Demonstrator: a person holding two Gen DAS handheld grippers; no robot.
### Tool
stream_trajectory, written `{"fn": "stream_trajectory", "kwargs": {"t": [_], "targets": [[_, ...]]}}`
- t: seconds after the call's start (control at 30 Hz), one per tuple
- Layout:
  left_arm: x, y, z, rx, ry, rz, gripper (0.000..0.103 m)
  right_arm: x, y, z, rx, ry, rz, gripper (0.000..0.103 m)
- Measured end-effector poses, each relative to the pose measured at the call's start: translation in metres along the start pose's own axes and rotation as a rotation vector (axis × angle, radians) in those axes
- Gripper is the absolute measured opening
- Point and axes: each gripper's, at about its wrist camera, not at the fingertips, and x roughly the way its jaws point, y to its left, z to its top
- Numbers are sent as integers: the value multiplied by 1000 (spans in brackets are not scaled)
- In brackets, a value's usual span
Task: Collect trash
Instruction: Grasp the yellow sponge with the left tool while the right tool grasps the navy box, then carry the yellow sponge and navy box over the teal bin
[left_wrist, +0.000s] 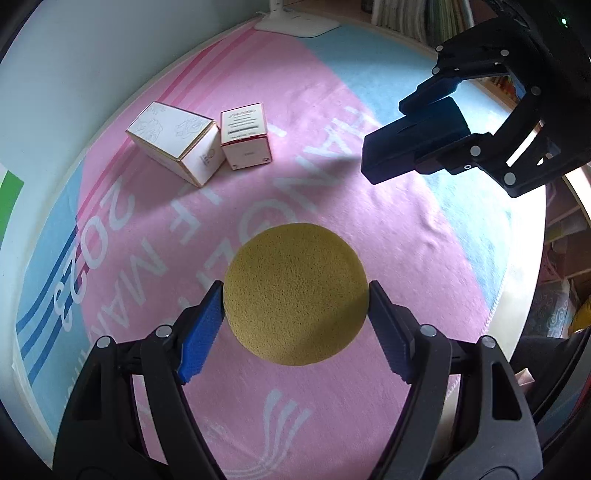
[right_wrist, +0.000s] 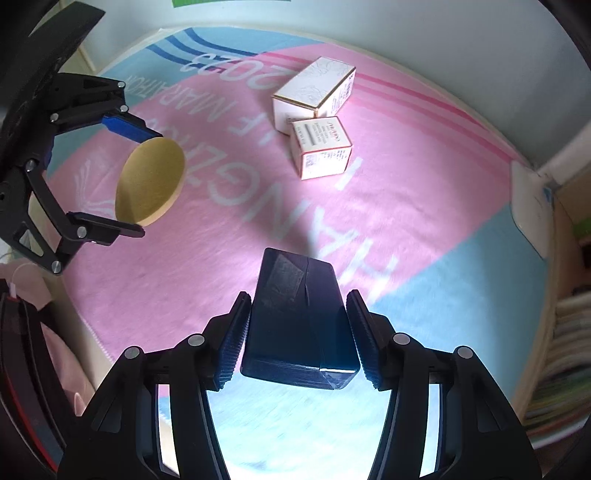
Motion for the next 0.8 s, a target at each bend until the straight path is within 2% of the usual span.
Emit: {"fn": "stream_trajectory", "kwargs": {"t": [0.17, 0.4, 0.8], "targets": [[-14, -6, -10, 76, -26, -9, 74, -15, 30, -19, 72, -7, -39, 54], [-31, -17, -42, 189, -51, -38, 74, -26, 79, -34, 175, -10, -88, 54], [-44, -47, -97, 445, -70, -115, 74, -56, 156, -86, 436, -18, -221, 54]]}}
